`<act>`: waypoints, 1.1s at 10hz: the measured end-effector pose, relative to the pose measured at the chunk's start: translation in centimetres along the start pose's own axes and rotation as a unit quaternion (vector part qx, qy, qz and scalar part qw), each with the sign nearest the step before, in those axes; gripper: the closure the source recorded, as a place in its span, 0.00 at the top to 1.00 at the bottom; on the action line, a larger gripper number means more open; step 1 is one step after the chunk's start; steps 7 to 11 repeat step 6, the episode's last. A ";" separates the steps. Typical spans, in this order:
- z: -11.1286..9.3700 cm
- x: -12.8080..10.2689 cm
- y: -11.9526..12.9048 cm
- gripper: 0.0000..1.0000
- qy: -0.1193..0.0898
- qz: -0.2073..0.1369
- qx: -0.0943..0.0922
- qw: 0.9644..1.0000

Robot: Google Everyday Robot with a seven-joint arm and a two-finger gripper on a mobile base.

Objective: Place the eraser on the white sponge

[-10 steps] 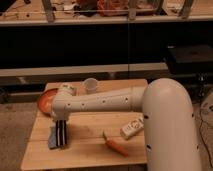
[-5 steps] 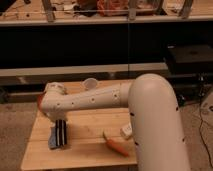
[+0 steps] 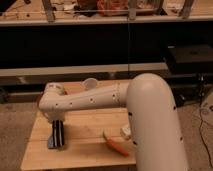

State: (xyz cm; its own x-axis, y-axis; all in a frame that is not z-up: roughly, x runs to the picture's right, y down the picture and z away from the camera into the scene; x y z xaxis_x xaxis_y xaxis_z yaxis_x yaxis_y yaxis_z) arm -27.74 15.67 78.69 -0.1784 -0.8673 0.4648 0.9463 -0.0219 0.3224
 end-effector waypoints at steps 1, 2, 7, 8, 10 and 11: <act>0.0 0.0 0.2 0.80 0.000 0.000 0.007 1.000; 0.1 0.0 0.1 0.80 -0.001 -0.003 0.012 1.000; -0.6 -0.1 0.4 0.80 0.015 -0.015 0.064 0.998; -0.6 -0.1 0.4 0.80 0.015 -0.015 0.064 0.998; -0.6 -0.1 0.4 0.80 0.015 -0.015 0.064 0.998; -0.6 -0.1 0.4 0.80 0.015 -0.015 0.064 0.998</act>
